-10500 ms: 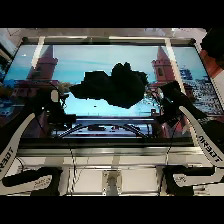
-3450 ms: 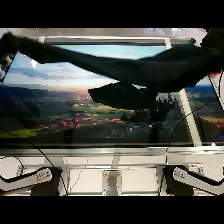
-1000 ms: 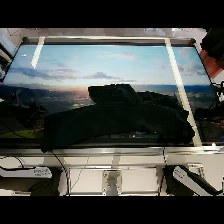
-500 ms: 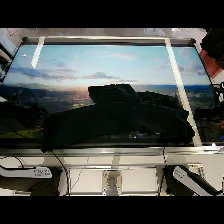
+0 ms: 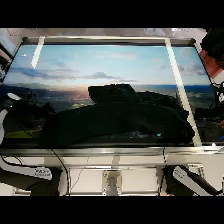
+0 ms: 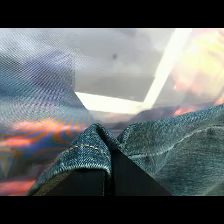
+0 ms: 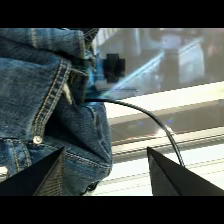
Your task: Fold the clothes and pants, and hang the long-sleeved shirts on hangers.
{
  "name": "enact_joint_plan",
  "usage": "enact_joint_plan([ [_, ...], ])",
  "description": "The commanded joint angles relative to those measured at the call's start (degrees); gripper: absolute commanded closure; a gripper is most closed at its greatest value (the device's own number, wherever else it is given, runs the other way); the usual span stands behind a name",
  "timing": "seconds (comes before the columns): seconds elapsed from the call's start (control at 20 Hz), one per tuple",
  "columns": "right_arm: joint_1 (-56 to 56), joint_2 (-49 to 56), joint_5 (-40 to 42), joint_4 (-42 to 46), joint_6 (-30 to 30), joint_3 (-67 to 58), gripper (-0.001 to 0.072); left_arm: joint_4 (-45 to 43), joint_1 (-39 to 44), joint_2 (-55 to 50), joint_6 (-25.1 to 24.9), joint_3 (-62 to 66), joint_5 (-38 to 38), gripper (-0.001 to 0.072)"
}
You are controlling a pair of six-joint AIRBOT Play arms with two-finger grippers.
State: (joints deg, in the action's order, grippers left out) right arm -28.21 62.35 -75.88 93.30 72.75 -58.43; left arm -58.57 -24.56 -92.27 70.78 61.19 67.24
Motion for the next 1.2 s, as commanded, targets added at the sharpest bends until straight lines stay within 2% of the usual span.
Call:
enact_joint_plan([
  [0.0, -0.7, -0.04, 1.81, 4.48, 3.65, 0.04, 0.0139, -0.04, 0.37, 0.11, 0.31, 0.11, 0.46, 0.0682],
  [0.1, -4.7, -0.04, 3.48, 3.74, 5.11, 0.76, 0.0138, -0.07, 0.09, 2.78, -1.99, 0.37, 0.33, 0.0682],
  [0.2, -9.2, -0.04, 3.48, 0.09, 4.15, 2.36, 0.014, -0.04, -1.49, 6.73, -2.91, 0.48, -1.7, 0.0682],
  [0.4, -13.73, -0.02, 5.31, -22.16, -7.63, 8.02, 0.0157, 2.4, -7.98, 16.11, -2.84, 0.48, -8.39, 0.0682],
  [0.55, -13.42, 1.55, 6.32, -31.45, -11.23, 10.88, 0.0157, 5.53, -15.15, 23.21, -2.8, 0.48, -12.68, 0.0682],
  [0.8, -13.42, 5.7, 1.18, -33.11, -13.16, 11.56, 0.0157, 5.49, -26.53, 29.2, -2.82, 0.48, -11.5, 0.0682],
  [0.95, -13.42, 5.79, -4.83, -39.08, -17.81, 11.61, 0.016, 3.19, -28.61, 29.05, -2.86, 0.46, -8.7, 0.0682],
  [1.05, -13.42, 5.79, -11.15, -37.55, -17.7, 11.63, 0.016, 1.73, -28.57, 29.05, -2.86, 0.46, -8.48, 0.0682],
  [1.15, -13.44, 5.79, -16.74, -31.95, -14.69, 11.72, 0.016, 1.55, -28.57, 29.03, -2.89, 0.46, -8.5, 0.0682],
])
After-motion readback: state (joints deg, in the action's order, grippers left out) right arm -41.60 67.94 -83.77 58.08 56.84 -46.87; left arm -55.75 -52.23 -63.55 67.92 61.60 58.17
